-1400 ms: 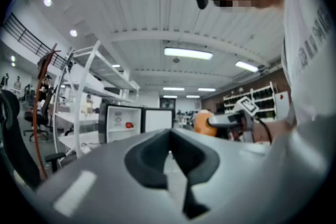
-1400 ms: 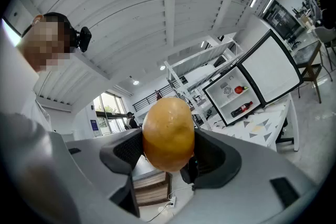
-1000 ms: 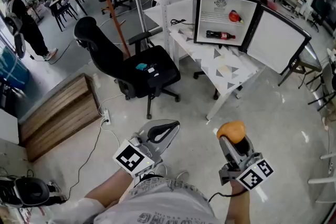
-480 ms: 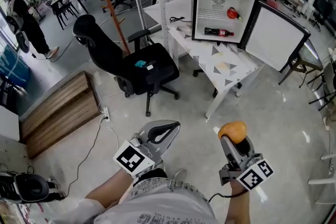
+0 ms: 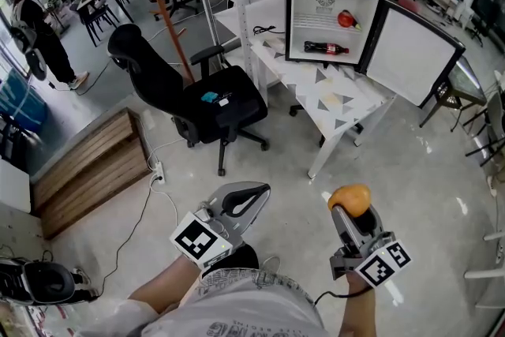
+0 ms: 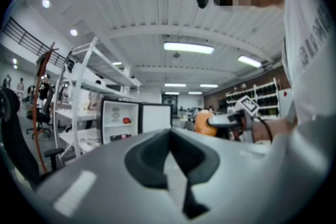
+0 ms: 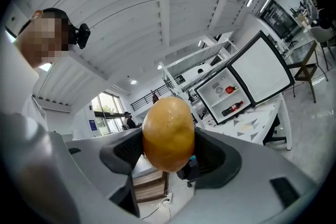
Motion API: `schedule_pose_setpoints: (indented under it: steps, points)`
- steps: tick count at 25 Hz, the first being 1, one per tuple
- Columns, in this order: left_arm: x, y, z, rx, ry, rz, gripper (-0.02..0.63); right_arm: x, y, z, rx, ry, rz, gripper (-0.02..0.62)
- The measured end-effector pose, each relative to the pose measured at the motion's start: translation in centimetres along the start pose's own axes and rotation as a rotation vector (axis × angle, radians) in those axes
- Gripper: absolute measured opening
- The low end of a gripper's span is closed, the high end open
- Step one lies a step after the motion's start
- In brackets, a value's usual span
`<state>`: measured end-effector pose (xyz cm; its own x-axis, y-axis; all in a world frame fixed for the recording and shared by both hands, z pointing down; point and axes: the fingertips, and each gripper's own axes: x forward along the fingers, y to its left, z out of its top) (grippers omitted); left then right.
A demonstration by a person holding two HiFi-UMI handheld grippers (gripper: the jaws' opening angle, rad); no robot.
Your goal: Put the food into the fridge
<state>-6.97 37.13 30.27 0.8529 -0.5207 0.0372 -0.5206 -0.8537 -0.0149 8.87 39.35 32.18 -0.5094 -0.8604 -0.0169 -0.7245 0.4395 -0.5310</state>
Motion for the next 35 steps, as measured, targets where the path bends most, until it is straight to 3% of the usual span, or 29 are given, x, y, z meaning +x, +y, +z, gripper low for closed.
schedule_pose_setpoints:
  steps: [19,35]
  points:
    - [7.2,4.8,-2.1,-0.018,-0.007,-0.011,0.008,4.7,-6.7,2.0,-0.019,0.011,-0.016,0.275]
    - [16.1,19.0,-3.0,-0.036,0.021,-0.02,0.008,18.2,-14.7,6.3,-0.019,0.012,-0.04,0.275]
